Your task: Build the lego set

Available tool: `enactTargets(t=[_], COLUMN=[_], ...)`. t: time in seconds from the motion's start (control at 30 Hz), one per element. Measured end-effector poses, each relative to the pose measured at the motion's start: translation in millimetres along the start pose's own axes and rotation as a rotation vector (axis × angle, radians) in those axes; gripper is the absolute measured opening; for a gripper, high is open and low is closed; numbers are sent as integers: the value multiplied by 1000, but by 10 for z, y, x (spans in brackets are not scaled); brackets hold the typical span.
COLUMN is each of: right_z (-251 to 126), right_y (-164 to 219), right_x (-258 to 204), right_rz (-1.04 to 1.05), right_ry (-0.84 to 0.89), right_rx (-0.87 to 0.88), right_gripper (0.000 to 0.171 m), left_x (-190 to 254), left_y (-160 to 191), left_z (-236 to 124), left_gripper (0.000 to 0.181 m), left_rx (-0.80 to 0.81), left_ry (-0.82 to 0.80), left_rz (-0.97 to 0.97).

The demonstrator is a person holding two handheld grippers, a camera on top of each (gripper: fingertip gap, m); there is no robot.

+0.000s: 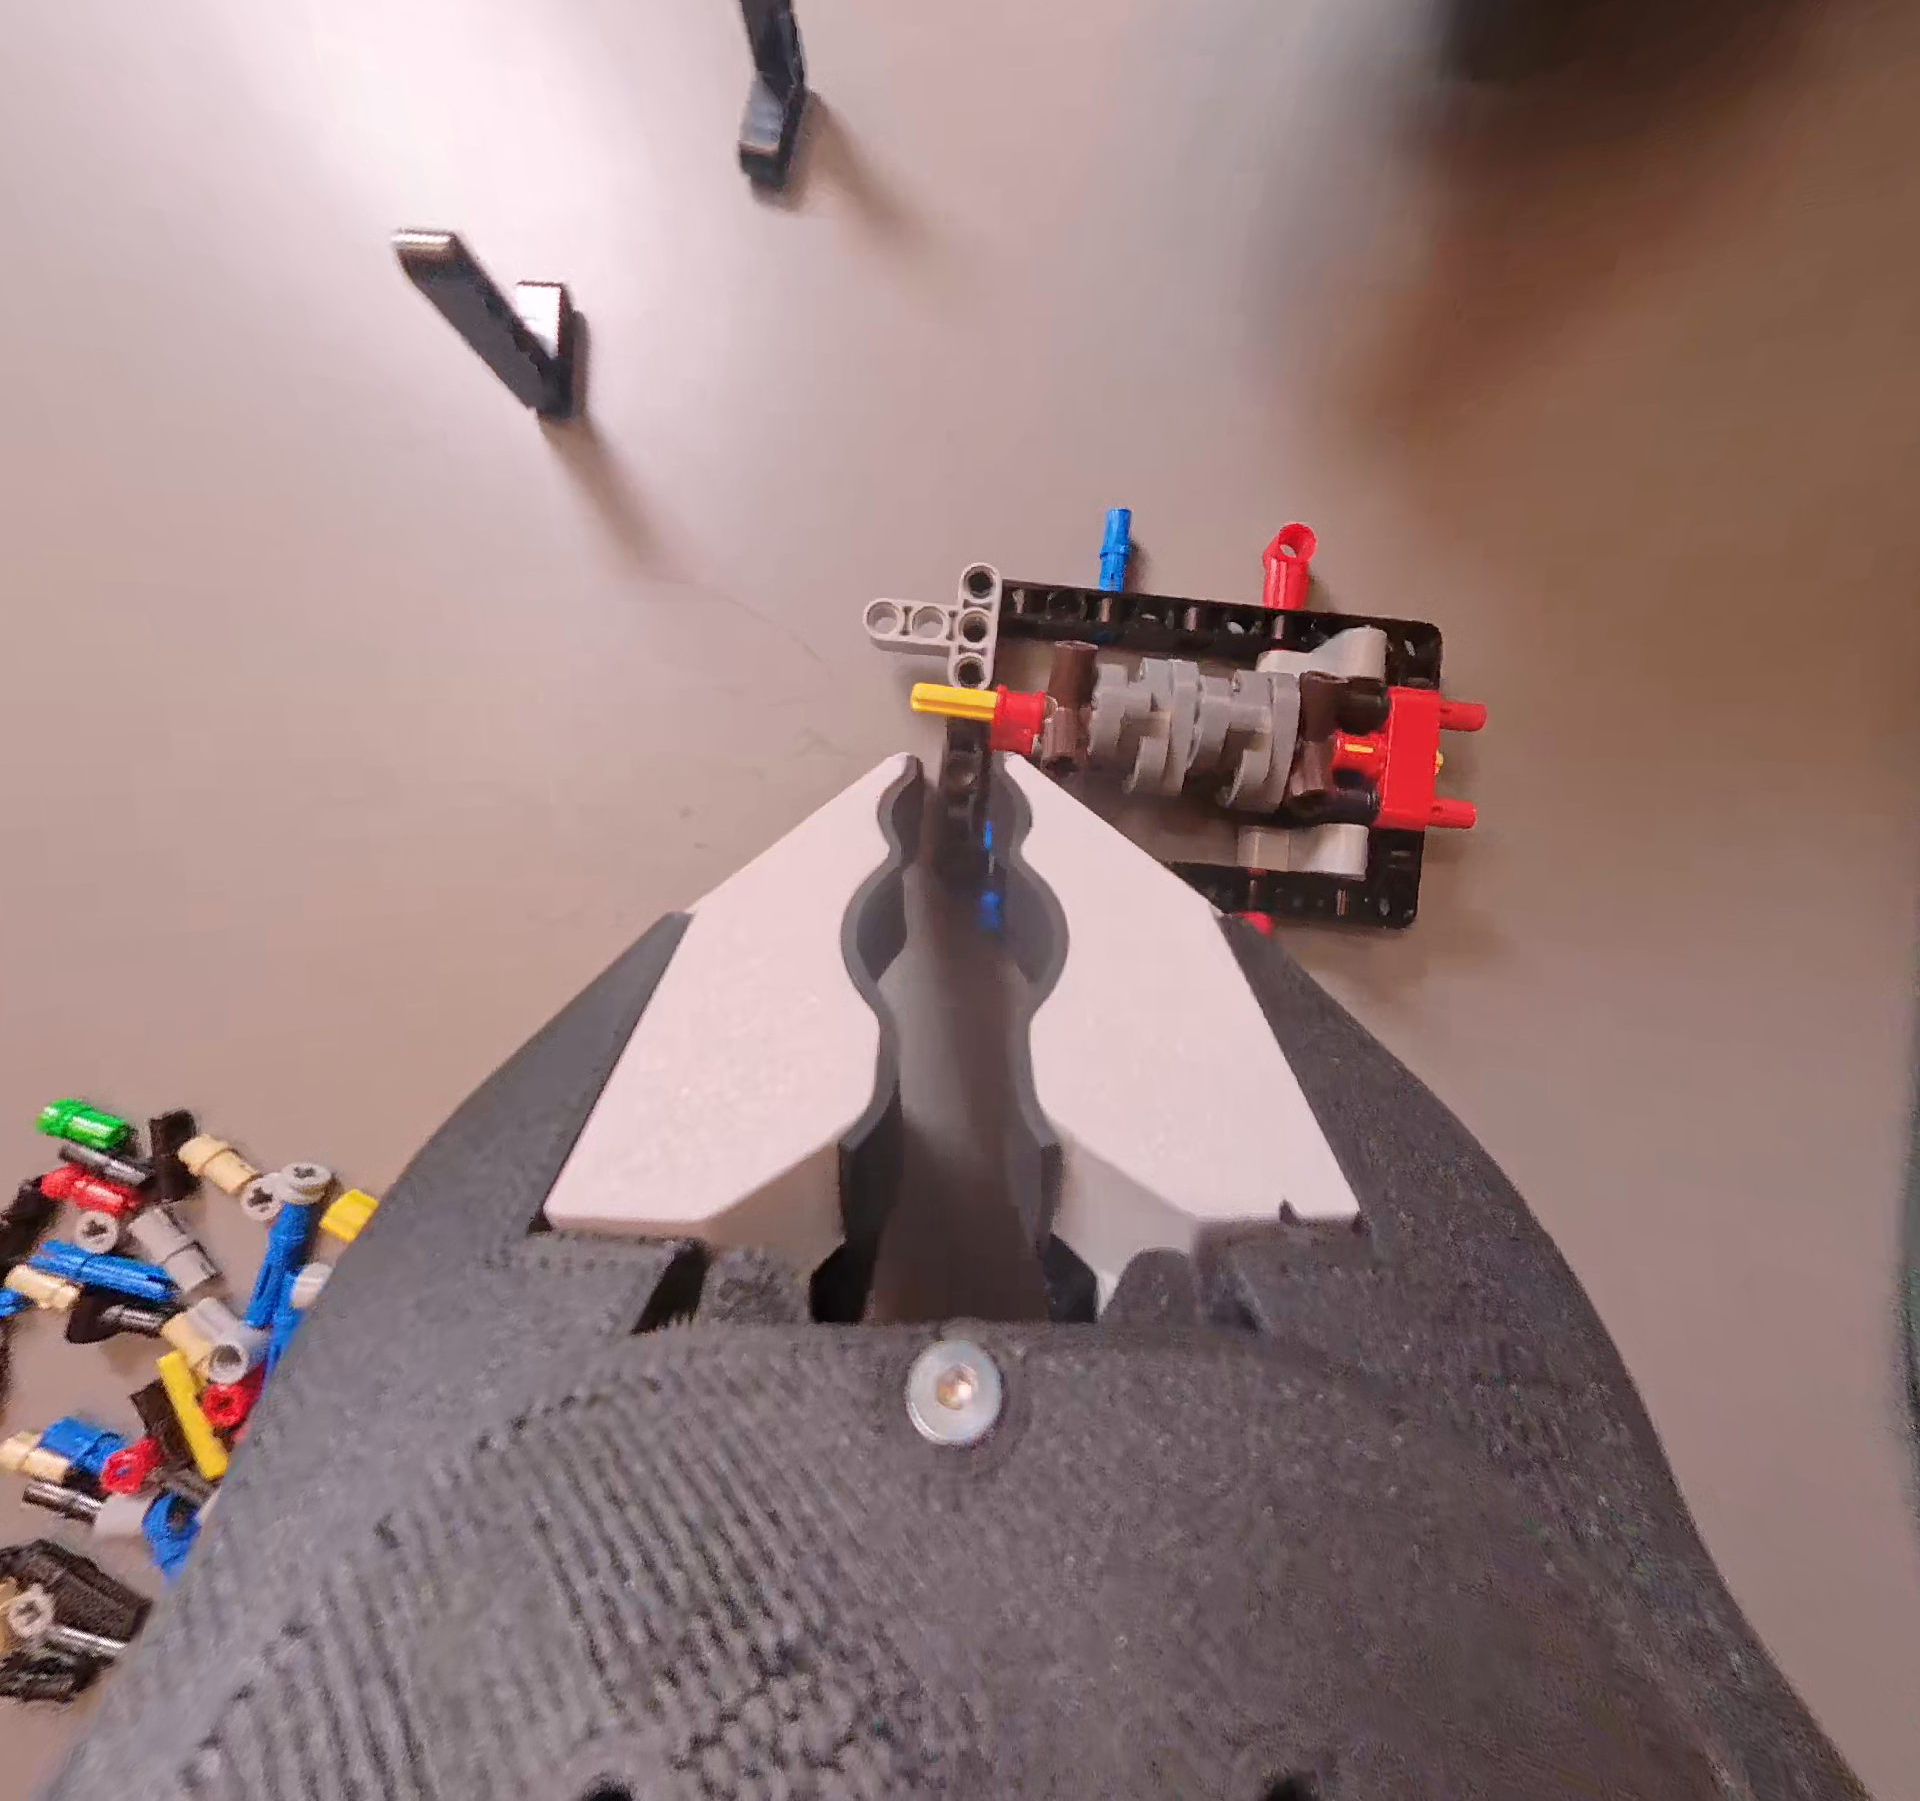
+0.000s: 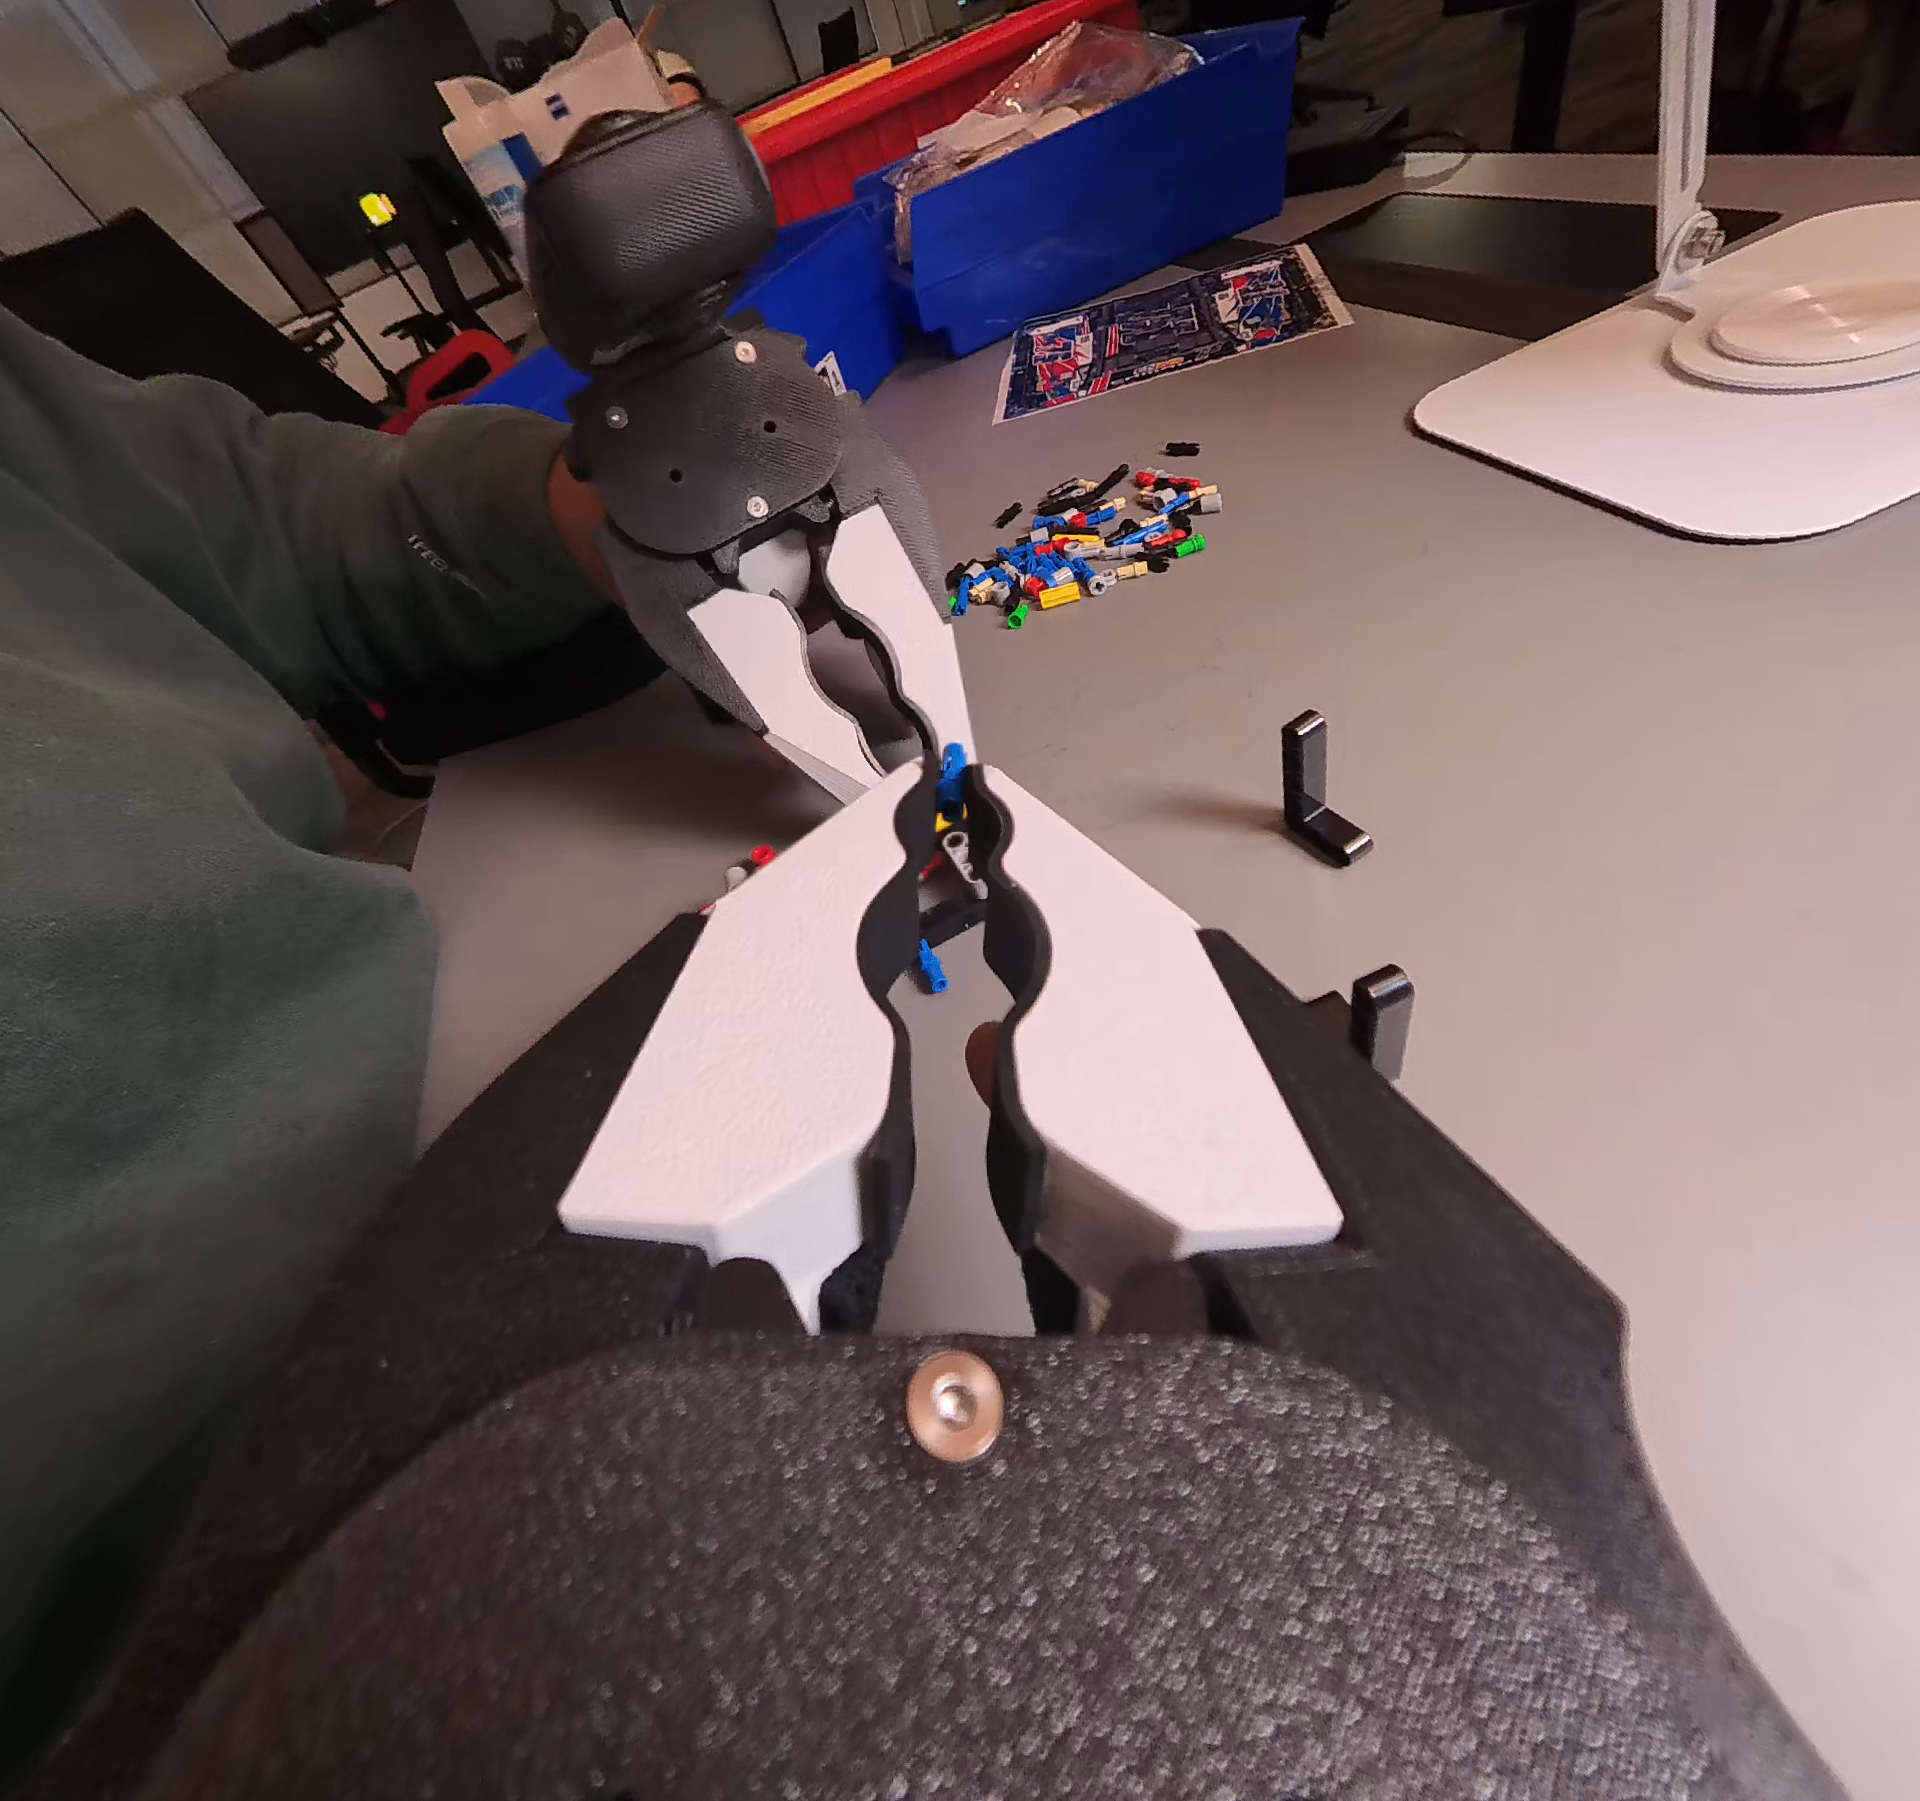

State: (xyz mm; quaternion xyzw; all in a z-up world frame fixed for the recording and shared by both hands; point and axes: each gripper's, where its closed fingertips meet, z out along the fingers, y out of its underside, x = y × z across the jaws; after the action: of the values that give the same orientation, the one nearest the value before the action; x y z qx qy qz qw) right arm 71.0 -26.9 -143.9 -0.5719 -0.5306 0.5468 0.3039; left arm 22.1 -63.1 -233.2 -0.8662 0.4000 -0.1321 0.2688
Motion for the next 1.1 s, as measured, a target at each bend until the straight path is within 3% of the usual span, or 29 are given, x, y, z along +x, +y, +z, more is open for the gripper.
enactTargets(t=[0.03, 0.2, 0.4, 0.47, 0.6, 1.1], right_z=[3, 15, -38, -22, 80, 268], right_y=[8, 21, -64, -107, -132, 297], right_x=[1, -8, -5, -59, -195, -118], right_rz=[0, -17, -42, -29, 17, 145], right_ry=[1, 6, 3, -24, -80, -60], right_rx=[-3, -7, 41, 60, 84, -131], right_gripper=[3, 3, 3, 3, 3, 2], left_x=[20, 28, -54, -44, 10, 0], left_y=[-6, -44, -440, -482, -466, -306], left_z=[6, 14, -532, -619, -557, -324], left_gripper=[8, 7, 6, 6, 6, 6], left_rx=[-3, 50, 533, 595, 585, 446], left_ry=[-2, -20, -76, -102, -108, -130], left_rz=[21, 150, 197, 227, 270, 280])
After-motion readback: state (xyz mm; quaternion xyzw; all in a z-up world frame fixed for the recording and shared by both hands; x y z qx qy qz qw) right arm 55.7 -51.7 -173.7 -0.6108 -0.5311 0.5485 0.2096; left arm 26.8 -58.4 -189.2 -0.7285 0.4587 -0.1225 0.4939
